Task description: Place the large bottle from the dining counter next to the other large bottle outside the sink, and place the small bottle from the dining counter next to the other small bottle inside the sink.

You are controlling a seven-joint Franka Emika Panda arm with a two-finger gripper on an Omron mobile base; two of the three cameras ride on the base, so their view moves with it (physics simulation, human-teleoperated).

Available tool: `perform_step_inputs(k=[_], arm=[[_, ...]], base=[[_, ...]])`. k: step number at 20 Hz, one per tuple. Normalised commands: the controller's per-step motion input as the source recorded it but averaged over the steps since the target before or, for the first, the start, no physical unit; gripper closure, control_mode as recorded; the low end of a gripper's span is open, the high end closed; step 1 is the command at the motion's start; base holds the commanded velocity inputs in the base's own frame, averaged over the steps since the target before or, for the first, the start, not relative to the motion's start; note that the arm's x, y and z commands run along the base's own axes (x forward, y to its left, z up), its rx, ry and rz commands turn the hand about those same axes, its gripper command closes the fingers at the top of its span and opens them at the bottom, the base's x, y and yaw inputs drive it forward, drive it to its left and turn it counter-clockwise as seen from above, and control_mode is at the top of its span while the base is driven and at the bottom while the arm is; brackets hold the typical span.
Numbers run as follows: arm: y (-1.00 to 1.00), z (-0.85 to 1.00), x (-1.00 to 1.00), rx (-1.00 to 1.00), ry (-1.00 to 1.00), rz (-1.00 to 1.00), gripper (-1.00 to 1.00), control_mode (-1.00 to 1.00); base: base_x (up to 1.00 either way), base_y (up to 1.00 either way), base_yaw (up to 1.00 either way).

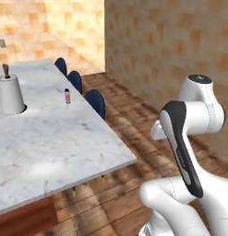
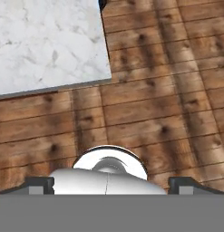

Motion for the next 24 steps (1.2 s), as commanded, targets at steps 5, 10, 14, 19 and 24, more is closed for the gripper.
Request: perform_step_inputs(k=[5,10,14,19,24], arm=[[0.0,0.0,0.0,0.0,0.0,0.0,-1.0,1.0],[0.0,0.0,0.0,0.0,0.0,0.0,-1.0,1.0],[0.0,0.0,0.0,0.0,0.0,0.0,-1.0,1.0],[0.0,0.0,0.0,0.0,0.0,0.0,-1.0,1.0],[0.0,0.0,0.0,0.0,0.0,0.0,-1.0,1.0]], base=[[0.29,-0.75,0.52],[0.57,-0.48,0.62],[0.79,-0.32,0.67],[0.97,-0.45,0.68],[0.35,-0.89,0.47]])
